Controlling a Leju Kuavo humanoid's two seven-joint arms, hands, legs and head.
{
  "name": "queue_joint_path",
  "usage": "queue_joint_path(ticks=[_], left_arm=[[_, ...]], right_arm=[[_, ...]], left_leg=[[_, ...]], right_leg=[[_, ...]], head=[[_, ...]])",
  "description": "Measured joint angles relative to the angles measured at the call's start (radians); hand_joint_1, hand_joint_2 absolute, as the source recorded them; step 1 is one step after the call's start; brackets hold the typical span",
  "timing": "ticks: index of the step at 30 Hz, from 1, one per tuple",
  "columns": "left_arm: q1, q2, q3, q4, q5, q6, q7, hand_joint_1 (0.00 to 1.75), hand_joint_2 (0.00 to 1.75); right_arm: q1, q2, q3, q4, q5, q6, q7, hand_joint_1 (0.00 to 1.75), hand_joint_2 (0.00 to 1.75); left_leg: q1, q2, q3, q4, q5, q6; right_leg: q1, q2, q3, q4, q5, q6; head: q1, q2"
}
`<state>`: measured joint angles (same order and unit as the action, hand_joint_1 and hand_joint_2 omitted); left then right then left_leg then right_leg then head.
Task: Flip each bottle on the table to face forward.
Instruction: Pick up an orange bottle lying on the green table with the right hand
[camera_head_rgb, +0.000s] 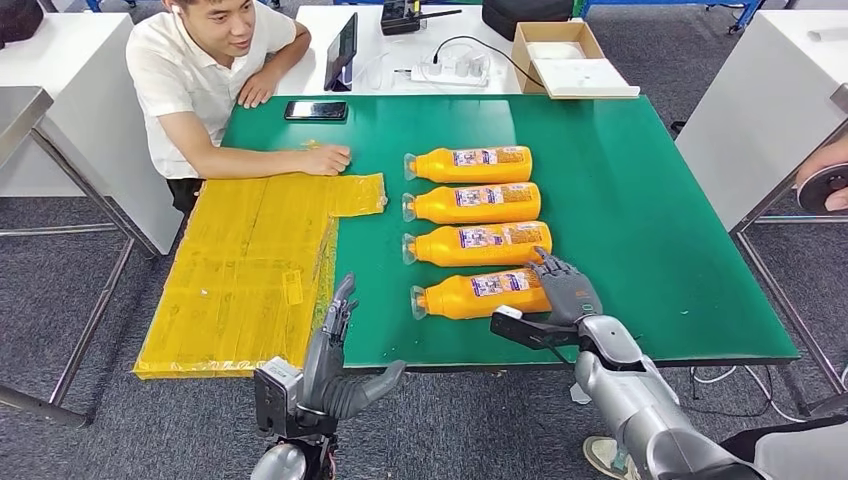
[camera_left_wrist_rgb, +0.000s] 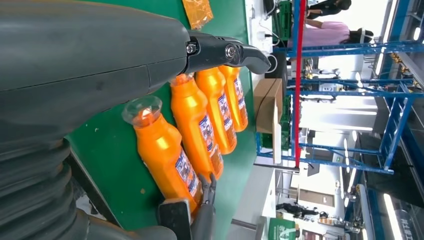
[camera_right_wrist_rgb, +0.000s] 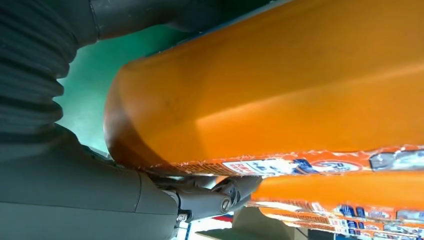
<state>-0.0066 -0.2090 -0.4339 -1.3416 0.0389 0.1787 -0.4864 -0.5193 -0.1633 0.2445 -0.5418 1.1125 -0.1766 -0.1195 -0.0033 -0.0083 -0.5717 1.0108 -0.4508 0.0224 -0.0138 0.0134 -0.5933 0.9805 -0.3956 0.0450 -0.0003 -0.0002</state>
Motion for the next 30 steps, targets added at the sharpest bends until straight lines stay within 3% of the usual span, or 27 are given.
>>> queue_joint_path(ticks=[9,20,30], left_arm=[[-0.002,0.000,-0.001,0.000,0.000,-0.005,0.000,0.00,1.75],[-0.002,0.000,-0.001,0.000,0.003,-0.010,0.000,0.00,1.75],[0.011,-0.002,0.004,-0.006,0.058,0.063,0.001,0.00,1.75]], right_arm=[[-0.012,-0.003,0.035,0.020,-0.052,-0.006,-0.082,1.75,1.75],[-0.006,-0.002,0.040,0.021,-0.088,-0.015,-0.106,1.75,1.75],[0.087,0.043,-0.015,-0.031,-0.315,-0.099,-0.245,1.75,1.75]], left_leg=[[0.000,0.000,0.001,0.000,0.000,0.000],[0.000,0.000,0.000,0.000,-0.001,0.001],[0.000,0.000,-0.001,0.000,-0.001,0.001]], right_leg=[[0.000,0.000,0.001,0.000,0.000,0.000],[0.000,0.000,0.000,0.000,-0.001,0.001],[0.000,0.000,0.000,0.000,-0.001,0.001]], head=[[0.000,0.000],[0.000,0.000],[0.000,0.000]])
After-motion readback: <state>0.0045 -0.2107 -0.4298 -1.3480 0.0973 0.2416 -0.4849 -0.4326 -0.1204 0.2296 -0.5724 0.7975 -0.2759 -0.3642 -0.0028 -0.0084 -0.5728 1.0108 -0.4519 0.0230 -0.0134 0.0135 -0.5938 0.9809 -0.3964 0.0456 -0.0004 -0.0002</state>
